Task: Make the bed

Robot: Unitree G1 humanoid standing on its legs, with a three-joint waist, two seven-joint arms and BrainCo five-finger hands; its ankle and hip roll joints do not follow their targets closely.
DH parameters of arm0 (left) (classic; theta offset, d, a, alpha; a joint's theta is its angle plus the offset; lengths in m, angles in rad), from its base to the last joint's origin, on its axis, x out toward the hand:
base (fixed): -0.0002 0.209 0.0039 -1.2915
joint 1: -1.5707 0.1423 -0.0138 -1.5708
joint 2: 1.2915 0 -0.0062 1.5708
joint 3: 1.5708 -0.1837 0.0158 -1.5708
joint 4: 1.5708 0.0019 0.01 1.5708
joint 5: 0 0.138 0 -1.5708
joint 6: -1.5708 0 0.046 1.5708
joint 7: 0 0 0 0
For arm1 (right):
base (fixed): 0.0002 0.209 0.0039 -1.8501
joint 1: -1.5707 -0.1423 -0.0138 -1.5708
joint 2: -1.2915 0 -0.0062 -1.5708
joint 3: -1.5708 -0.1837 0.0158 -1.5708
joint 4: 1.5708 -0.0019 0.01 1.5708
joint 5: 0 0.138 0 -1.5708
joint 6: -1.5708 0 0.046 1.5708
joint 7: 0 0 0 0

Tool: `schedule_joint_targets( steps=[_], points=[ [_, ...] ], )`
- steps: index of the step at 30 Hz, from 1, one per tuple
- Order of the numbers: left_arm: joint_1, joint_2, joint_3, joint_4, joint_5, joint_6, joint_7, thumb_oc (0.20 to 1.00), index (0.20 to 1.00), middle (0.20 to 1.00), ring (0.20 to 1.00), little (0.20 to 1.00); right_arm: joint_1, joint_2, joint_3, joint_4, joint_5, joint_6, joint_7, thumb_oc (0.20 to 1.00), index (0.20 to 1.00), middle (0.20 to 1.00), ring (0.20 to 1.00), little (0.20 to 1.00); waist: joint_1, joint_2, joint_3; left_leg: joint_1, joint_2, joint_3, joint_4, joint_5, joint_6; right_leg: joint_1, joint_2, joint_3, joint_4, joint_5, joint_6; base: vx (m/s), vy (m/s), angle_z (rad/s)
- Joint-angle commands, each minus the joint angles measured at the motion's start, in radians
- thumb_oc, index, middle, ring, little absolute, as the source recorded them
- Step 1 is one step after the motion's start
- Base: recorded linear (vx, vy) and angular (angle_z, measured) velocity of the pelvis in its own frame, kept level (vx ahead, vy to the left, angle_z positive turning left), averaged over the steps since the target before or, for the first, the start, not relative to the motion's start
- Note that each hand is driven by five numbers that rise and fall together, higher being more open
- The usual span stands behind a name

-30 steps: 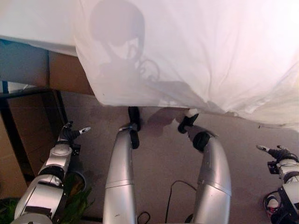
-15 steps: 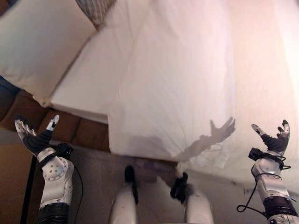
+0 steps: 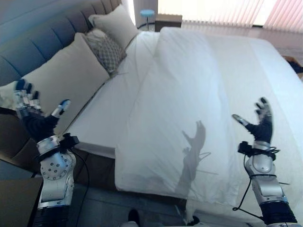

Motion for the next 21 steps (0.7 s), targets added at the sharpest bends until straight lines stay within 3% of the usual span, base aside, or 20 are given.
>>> schedule_joint_targets(
  steps=[1,2,3,4,5,6,9,15,21],
  points=[
    [-0.183,-0.013,-0.117,0.077,-0.146,0.002,-0.150,1.000,1.000,1.000,1.000,1.000,-0.214,-0.015,0.099,0.053,0.098,-0.025,0.098,1.000,1.000,1.000,1.000,1.000,-0.002,-0.009,0.063,-0.028,-0.010,-0.009,0.074,-0.074,-0.002,-0.054,-0.038,0.005,0.024,0.035,0.071,-0.13,0.039,-0.08],
    [-0.188,-0.013,-0.117,0.081,-0.147,0.001,-0.151,1.000,1.000,1.000,1.000,1.000,-0.218,-0.016,0.098,0.056,0.099,-0.026,0.098,1.000,1.000,1.000,1.000,1.000,-0.001,-0.009,0.063,-0.033,-0.010,-0.009,0.077,-0.075,-0.002,-0.059,-0.039,0.007,0.027,0.034,0.071,-0.42,0.040,-0.18],
    [-0.319,-0.037,-0.217,0.169,-0.231,0.021,-0.162,1.000,1.000,1.000,1.000,1.000,-0.343,0.006,0.175,0.114,0.178,-0.013,0.109,1.000,1.000,1.000,1.000,1.000,-0.007,-0.004,0.150,-0.155,-0.017,-0.027,0.160,-0.074,0.008,-0.186,-0.058,0.039,0.087,0.045,0.064,-0.33,0.026,-0.14],
    [-0.319,-0.037,-0.217,0.169,-0.231,0.021,-0.162,1.000,1.000,1.000,1.000,1.000,-0.343,0.006,0.175,0.114,0.179,-0.013,0.109,1.000,1.000,1.000,1.000,1.000,-0.007,-0.004,0.149,-0.156,-0.017,-0.027,0.161,-0.074,0.008,-0.187,-0.058,0.040,0.088,0.045,0.064,-0.59,0.063,-0.19],
    [-0.466,-0.056,-0.307,0.251,-0.301,0.030,-0.166,1.000,1.000,1.000,1.000,1.000,-0.471,0.017,0.256,0.175,0.226,-0.001,0.118,1.000,1.000,1.000,1.000,1.000,-0.012,0.005,0.221,-0.255,-0.014,-0.032,0.225,-0.072,0.013,-0.292,-0.075,0.065,0.142,0.049,0.058,-0.26,0.040,-0.08],
    [-0.512,-0.066,-0.340,0.273,-0.350,0.049,-0.183,1.000,1.000,1.000,1.000,1.000,-0.509,0.015,0.278,0.177,0.254,0.008,0.133,1.000,1.000,1.000,1.000,1.000,-0.013,0.012,0.248,-0.289,-0.011,-0.040,0.264,-0.098,0.007,-0.329,-0.075,0.080,0.180,0.025,0.069,-0.34,0.048,-0.15],
    [-0.697,-0.088,-0.454,0.347,-0.299,0.062,-0.141,1.000,1.000,1.000,1.000,1.000,-0.653,0.021,0.304,0.262,0.259,0.016,0.081,1.000,1.000,1.000,1.000,1.000,-0.033,0.020,0.333,-0.431,-0.012,-0.035,0.336,-0.091,0.005,-0.452,-0.104,0.088,0.248,0.018,0.064,-0.23,0.011,0.08],
    [-0.892,-0.167,-0.532,0.381,-0.361,0.073,-0.132,1.000,1.000,1.000,1.000,1.000,-0.888,0.029,0.348,0.328,0.266,0.019,0.030,1.000,1.000,1.000,1.000,1.000,-0.049,0.035,0.400,-0.690,-0.003,-0.022,0.437,-0.087,0.015,-0.729,-0.133,0.137,0.365,0.016,0.047,-0.17,0.007,0.02],
    [-1.011,-0.257,-0.568,0.495,-0.484,0.098,-0.138,1.000,1.000,1.000,1.000,1.000,-1.070,0.040,0.431,0.465,0.296,0.034,0.020,1.000,1.000,1.000,1.000,1.000,-0.052,0.043,0.402,-0.881,-0.004,-0.031,0.520,-0.098,0.023,-0.926,-0.136,0.188,0.444,0.006,0.032,-0.05,-0.009,-0.05]
  ],
)
